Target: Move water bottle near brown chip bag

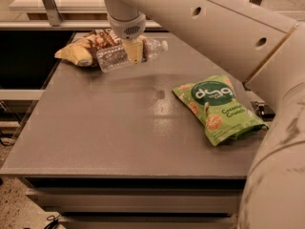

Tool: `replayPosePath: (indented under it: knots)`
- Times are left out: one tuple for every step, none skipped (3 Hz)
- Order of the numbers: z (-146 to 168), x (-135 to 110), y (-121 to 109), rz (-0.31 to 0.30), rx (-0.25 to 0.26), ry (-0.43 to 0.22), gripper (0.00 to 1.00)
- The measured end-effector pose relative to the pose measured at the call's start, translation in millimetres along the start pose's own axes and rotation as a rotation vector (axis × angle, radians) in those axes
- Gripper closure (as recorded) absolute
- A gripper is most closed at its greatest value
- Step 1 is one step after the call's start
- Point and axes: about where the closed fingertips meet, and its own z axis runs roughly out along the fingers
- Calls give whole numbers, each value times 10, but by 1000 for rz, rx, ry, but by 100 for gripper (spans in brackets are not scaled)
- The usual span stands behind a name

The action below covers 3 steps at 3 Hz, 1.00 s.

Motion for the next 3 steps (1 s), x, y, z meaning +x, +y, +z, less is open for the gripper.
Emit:
replayPosePath:
  knots:
    - [152, -20, -31, 26, -18, -5, 100]
    - [353, 10, -101, 85, -36, -11, 100]
    - [533, 54, -195, 131, -51, -5, 100]
